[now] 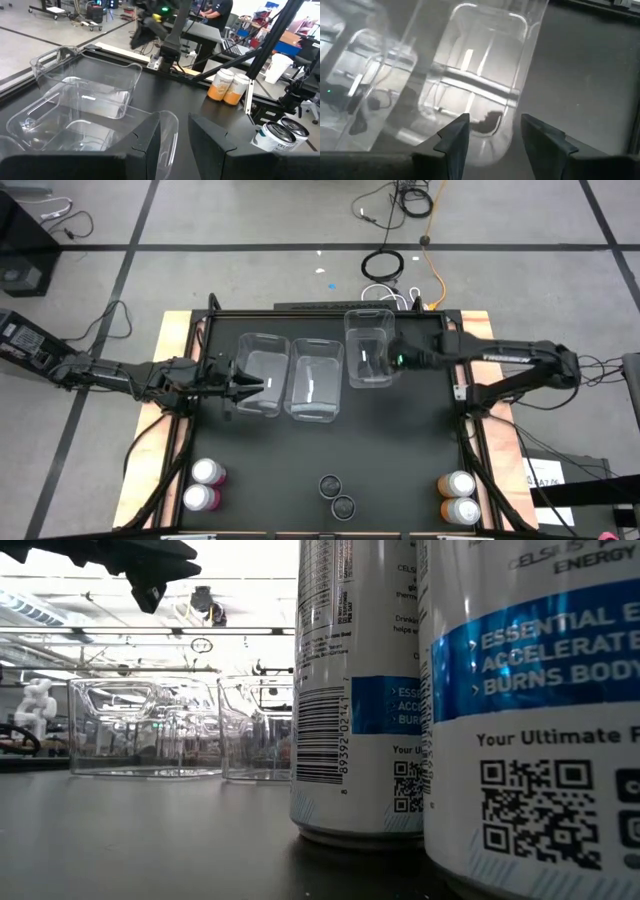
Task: Sort soda cans
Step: Adjust the right transparent bin to align with the other transparent bins, then put the top yellow-white soda can into the right transparent bin
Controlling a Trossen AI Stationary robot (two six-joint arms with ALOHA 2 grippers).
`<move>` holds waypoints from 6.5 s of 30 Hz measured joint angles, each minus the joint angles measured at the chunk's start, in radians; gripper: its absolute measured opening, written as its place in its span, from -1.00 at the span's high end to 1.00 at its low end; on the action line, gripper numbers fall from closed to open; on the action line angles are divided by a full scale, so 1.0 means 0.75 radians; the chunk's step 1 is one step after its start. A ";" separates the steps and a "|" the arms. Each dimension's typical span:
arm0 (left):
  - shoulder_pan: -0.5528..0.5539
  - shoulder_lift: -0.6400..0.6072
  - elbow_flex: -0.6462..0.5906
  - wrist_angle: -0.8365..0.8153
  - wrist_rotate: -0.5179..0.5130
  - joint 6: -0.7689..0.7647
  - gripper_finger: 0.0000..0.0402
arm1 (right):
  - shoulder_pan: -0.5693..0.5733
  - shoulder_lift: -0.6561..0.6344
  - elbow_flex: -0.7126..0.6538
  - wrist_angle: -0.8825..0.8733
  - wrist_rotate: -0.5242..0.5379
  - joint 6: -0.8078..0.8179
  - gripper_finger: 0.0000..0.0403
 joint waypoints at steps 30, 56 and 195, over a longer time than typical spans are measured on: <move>0.000 0.000 0.000 -0.003 0.000 0.002 0.46 | -0.530 0.515 -0.001 0.186 -0.309 -0.315 0.79; 0.001 0.000 0.001 -0.003 0.000 0.003 0.46 | -0.202 0.166 -0.223 0.066 -0.284 0.181 1.00; 0.000 -0.001 0.001 -0.004 -0.046 0.001 0.46 | 1.738 0.185 0.321 -0.508 -0.605 1.677 -0.46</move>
